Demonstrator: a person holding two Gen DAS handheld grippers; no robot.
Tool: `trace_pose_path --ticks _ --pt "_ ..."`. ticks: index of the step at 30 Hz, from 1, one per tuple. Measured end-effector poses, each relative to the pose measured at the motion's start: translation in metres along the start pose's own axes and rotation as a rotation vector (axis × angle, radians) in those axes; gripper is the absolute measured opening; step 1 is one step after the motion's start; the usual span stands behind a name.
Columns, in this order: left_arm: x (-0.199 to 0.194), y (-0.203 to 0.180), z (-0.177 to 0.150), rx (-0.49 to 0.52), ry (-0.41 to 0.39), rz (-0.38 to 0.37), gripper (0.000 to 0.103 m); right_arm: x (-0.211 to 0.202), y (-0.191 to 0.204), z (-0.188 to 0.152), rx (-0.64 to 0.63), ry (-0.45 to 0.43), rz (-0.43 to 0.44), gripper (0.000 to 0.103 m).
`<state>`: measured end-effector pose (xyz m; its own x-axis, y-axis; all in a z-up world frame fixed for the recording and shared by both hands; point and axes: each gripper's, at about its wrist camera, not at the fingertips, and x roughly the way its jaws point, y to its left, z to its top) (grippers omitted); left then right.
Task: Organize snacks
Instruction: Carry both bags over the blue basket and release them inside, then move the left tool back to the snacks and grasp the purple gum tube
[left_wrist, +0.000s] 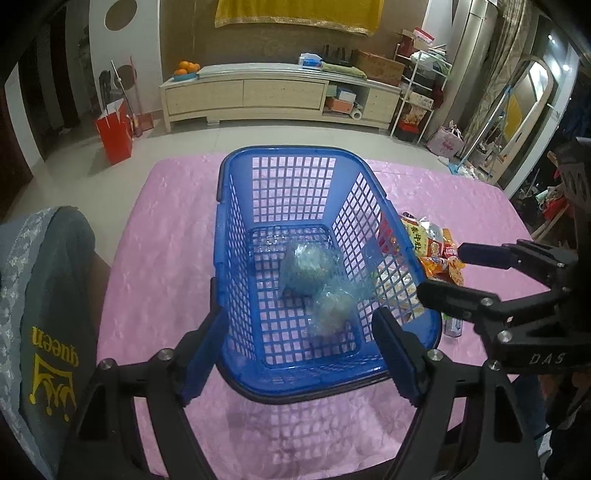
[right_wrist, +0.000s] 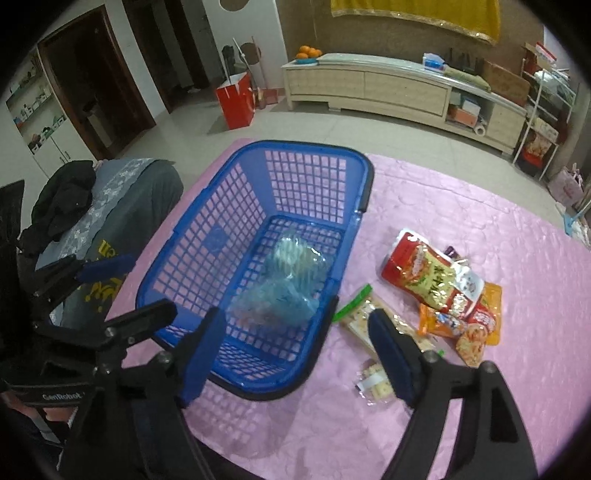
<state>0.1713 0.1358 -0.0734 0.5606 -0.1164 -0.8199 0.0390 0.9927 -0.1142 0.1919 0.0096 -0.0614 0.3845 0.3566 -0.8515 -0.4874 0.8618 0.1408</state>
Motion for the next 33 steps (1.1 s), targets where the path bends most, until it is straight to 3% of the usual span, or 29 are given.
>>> trace_pose_path --ticks 17,33 --pt "-0.049 -0.068 -0.006 0.095 -0.085 -0.021 0.078 -0.084 -0.029 -0.037 0.013 -0.109 -0.077 0.084" --pt "-0.054 -0.149 -0.012 0.139 -0.112 -0.097 0.078 -0.136 -0.088 -0.081 0.093 -0.217 -0.187 0.084"
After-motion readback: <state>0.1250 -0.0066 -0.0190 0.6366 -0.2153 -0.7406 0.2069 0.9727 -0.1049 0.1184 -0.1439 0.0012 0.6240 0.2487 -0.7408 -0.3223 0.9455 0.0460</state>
